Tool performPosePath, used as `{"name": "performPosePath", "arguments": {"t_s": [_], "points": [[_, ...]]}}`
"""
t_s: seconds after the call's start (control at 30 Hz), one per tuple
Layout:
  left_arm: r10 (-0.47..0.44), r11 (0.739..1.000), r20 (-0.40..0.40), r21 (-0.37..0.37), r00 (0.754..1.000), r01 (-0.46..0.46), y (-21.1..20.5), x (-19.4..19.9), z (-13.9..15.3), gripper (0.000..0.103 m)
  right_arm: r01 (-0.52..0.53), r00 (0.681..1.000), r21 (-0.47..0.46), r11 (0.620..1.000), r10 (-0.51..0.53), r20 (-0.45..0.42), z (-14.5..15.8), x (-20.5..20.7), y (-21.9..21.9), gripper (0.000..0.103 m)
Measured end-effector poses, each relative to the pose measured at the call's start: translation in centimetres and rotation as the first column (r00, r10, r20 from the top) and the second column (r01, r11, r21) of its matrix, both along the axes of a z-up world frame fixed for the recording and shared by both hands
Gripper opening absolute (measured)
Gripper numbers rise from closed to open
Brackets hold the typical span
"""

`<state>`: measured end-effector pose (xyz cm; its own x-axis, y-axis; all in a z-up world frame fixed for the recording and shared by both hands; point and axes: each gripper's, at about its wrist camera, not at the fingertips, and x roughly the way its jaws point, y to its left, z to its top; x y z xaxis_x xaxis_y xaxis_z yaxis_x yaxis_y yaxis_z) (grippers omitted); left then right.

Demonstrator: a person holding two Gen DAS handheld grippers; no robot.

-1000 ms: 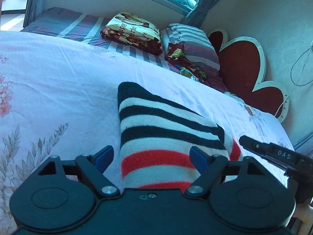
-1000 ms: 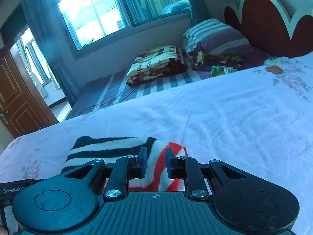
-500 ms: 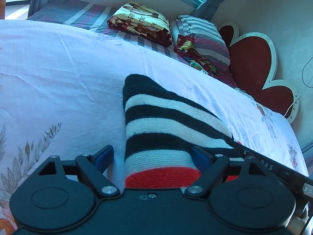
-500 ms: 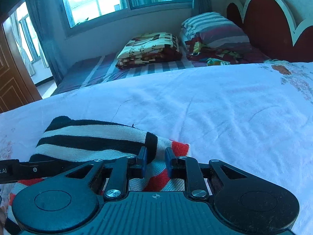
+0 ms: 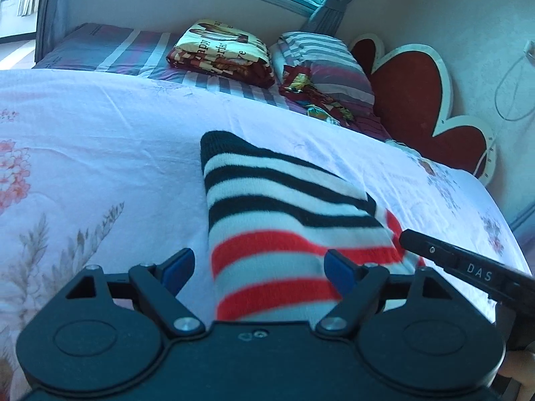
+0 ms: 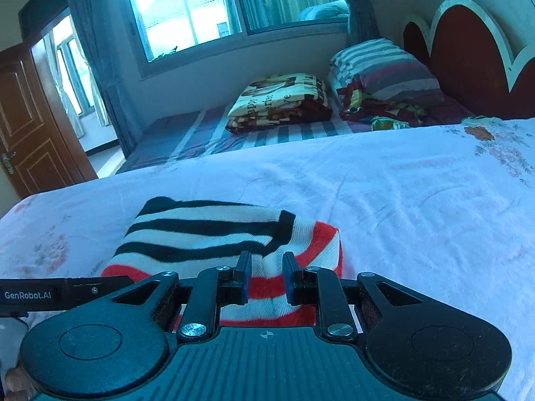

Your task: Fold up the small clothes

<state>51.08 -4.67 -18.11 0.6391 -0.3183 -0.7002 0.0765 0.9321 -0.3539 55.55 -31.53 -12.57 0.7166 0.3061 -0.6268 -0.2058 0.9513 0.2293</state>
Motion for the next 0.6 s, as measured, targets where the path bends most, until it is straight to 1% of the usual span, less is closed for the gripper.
{"name": "performPosePath", "arguments": {"t_s": [0.07, 0.13, 0.17, 0.23, 0.3, 0.33, 0.4, 0.47, 0.53, 0.6], "points": [[0.001, 1.000, 0.005, 0.003, 1.000, -0.001, 0.2, -1.3, 0.1, 0.083, -0.014, 1.000, 0.000, 1.000, 0.014, -0.006, 0.0, -1.4, 0.0, 0.020], [0.007, 1.000, -0.004, -0.018, 1.000, -0.007, 0.6, -2.5, -0.1, 0.083, -0.028, 1.000, -0.019, 0.999, 0.028, -0.009, -0.3, -2.8, 0.2, 0.020], [0.009, 1.000, -0.004, -0.025, 1.000, -0.009, 0.7, -2.9, -0.3, 0.084, -0.036, 0.999, -0.054, 0.998, 0.036, -0.003, -0.7, -3.6, 0.4, 0.020], [0.016, 0.999, -0.008, -0.037, 1.000, -0.016, 0.8, -3.4, -0.7, 0.084, -0.045, 0.999, -0.170, 0.984, 0.045, -0.004, -2.1, -4.1, 0.9, 0.019], [0.028, 0.997, -0.032, -0.069, 0.999, -0.030, 0.8, -3.4, -1.4, 0.085, -0.059, 0.997, -0.220, 0.974, 0.068, 0.032, -3.3, -4.6, 1.0, 0.019], [0.034, 0.996, -0.037, -0.078, 0.999, -0.037, 0.7, -3.4, -1.6, 0.085, -0.057, 0.997, -0.225, 0.973, 0.067, 0.039, -3.6, -4.7, 1.0, 0.019], [0.025, 0.999, -0.015, -0.044, 1.000, -0.025, 0.2, -3.3, -1.7, 0.086, -0.049, 0.997, -0.223, 0.974, 0.060, 0.041, -4.0, -4.6, 1.0, 0.019], [0.017, 1.000, 0.002, -0.011, 1.000, -0.017, -0.2, -3.5, -1.4, 0.086, -0.039, 0.999, -0.184, 0.982, 0.045, 0.027, -4.1, -4.4, 0.5, 0.019], [0.018, 1.000, -0.006, -0.009, 1.000, -0.018, -0.2, -3.5, -0.8, 0.085, -0.029, 0.999, -0.142, 0.990, 0.031, 0.013, -3.4, -4.7, -0.2, 0.020], [0.006, 1.000, 0.009, -0.005, 1.000, -0.006, -0.1, -4.3, -0.2, 0.083, -0.023, 1.000, -0.104, 0.994, 0.024, 0.009, -2.4, -5.6, -0.8, 0.020]]}}
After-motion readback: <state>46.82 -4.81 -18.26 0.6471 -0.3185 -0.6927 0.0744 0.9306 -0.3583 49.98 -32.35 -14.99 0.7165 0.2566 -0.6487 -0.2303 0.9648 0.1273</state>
